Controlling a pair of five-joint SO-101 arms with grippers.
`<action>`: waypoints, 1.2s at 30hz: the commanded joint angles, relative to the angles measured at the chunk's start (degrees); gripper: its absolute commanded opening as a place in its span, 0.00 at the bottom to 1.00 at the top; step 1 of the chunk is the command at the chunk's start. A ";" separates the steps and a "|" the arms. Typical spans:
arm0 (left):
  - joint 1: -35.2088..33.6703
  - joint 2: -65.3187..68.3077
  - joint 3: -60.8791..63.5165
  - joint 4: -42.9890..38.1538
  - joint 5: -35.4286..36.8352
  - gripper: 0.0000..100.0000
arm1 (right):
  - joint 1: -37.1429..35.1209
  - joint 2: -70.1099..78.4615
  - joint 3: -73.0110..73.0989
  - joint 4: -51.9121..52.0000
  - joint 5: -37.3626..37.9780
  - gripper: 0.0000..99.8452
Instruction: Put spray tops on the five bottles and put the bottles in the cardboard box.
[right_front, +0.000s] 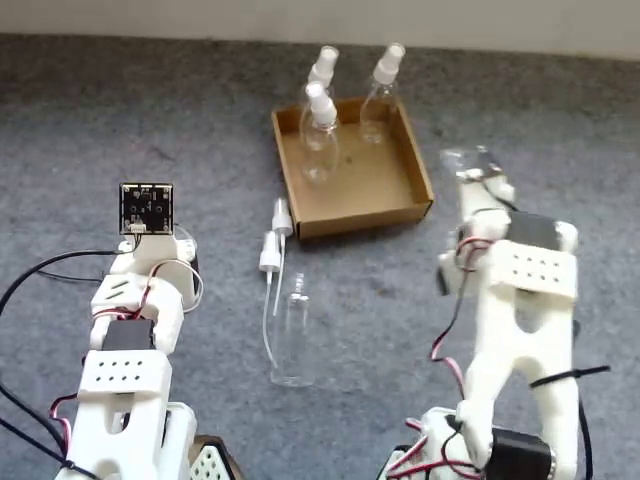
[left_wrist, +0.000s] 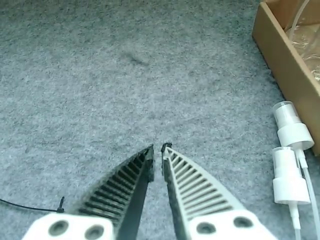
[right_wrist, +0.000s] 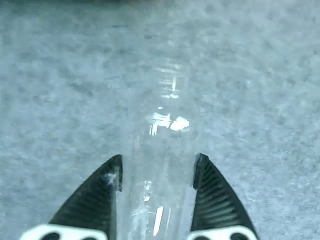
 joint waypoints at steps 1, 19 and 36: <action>0.75 -0.13 -0.40 -1.05 0.53 0.05 | 9.63 4.88 -2.68 -7.16 5.10 0.00; 0.75 -0.13 -0.31 -0.97 0.53 0.05 | 18.95 21.32 -3.12 -12.26 10.90 0.24; 0.75 -0.13 -0.31 -0.97 0.53 0.05 | 14.11 30.29 -17.98 -5.32 2.11 0.26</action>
